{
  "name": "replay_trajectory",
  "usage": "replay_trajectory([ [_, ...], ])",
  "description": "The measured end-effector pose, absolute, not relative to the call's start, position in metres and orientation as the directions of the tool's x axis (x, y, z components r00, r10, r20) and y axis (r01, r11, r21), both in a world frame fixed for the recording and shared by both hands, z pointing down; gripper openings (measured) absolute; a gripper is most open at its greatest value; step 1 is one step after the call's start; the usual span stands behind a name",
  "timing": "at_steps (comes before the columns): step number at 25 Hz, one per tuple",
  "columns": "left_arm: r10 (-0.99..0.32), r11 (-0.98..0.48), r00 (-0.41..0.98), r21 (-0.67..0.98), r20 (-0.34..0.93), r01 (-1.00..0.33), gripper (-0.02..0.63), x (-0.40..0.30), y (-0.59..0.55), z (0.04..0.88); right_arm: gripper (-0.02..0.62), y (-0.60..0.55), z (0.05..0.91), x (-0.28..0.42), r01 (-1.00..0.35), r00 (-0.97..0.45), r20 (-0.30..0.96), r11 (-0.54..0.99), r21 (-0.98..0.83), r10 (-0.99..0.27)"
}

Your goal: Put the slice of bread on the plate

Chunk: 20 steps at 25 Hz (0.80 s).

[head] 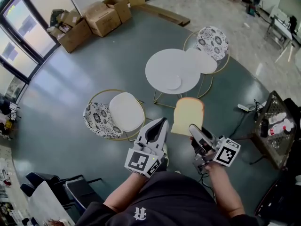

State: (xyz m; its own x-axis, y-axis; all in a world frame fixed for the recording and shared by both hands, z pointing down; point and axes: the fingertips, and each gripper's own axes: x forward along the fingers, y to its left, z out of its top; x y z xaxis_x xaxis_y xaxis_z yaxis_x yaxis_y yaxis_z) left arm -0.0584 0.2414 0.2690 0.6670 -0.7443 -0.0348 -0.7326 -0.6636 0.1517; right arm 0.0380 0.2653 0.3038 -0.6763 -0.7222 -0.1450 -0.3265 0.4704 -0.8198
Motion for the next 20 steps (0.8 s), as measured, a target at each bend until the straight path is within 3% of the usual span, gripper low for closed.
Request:
replay_trajectory([
  [20, -0.683, -0.717, 0.731, 0.194, 0.001, -0.670, 0.006, -0.077, 0.061, 0.298, 0.092, 0.092, 0.338, 0.015, -0.377, -0.618, -0.066, 0.369, -0.850, -0.783],
])
